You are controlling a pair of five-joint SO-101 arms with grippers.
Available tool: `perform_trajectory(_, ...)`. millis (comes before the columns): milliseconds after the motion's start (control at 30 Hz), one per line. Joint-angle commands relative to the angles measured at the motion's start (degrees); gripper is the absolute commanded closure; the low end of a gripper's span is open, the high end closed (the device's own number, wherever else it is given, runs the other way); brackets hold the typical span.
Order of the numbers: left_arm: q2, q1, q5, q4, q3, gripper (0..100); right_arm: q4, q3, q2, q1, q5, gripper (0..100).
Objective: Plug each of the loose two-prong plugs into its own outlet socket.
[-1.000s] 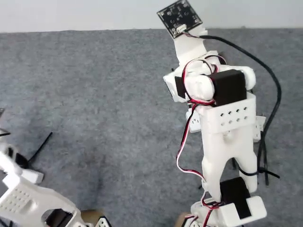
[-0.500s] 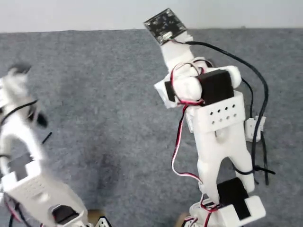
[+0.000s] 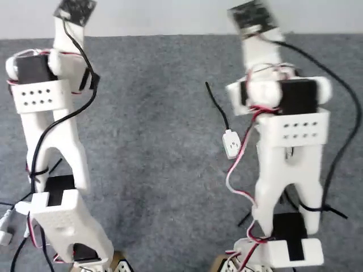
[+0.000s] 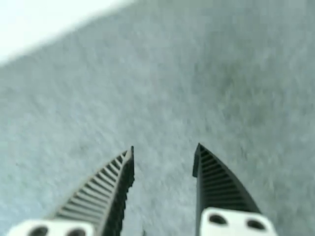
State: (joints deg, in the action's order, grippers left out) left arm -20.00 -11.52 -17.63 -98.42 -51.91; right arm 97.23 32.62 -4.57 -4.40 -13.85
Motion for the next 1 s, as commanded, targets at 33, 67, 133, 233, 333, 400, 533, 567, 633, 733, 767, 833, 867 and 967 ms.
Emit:
perform_trajectory(33,1.1,2.3,5.1,-2.2,-15.4,81,-3.4,2.7,-0.3,3.7,0.4,54.2)
perform_trajectory(67,1.1,3.1,5.9,-2.3,-16.8,81,-3.2,2.5,0.3,3.6,0.4,54.2)
perform_trajectory(133,1.1,4.9,6.6,-2.3,-17.5,81,-2.9,1.7,2.1,2.9,0.5,54.2)
perform_trajectory(233,1.0,7.6,6.8,-2.3,-16.4,81,-0.4,0.0,5.5,-0.2,3.4,54.2)
perform_trajectory(333,1.0,8.8,9.3,-2.3,-15.9,81,2.9,-3.1,9.1,-4.0,9.7,54.2)
perform_trajectory(400,1.0,9.7,9.8,-2.3,-16.0,81,4.0,-4.8,11.0,-6.2,12.4,54.2)
perform_trajectory(533,1.1,9.8,11.1,-2.3,-16.2,81,3.9,-9.9,12.4,-7.8,17.5,54.2)
perform_trajectory(567,1.1,9.7,11.7,-2.3,-16.2,81,3.6,-11.6,12.8,-7.8,18.7,54.2)
perform_trajectory(633,1.0,9.7,12.5,-2.3,-16.2,81,2.2,-14.8,13.0,-7.3,20.6,54.2)
perform_trajectory(733,1.0,9.8,13.6,-1.8,-16.2,81,-2.2,-20.9,12.9,-5.5,21.6,54.2)
perform_trajectory(767,1.0,10.0,14.0,-1.5,-16.2,81,-3.7,-22.9,13.0,-5.1,22.0,54.2)
perform_trajectory(833,1.0,10.1,14.2,-0.7,-16.2,81,-7.2,-27.3,13.0,-4.3,22.2,54.2)
perform_trajectory(867,1.0,10.1,14.2,-0.2,-16.2,81,-8.6,-29.1,13.0,-3.9,21.8,54.2)
perform_trajectory(967,0.5,10.1,14.2,0.6,-16.2,81,-13.4,-33.9,13.0,-1.8,21.6,54.2)
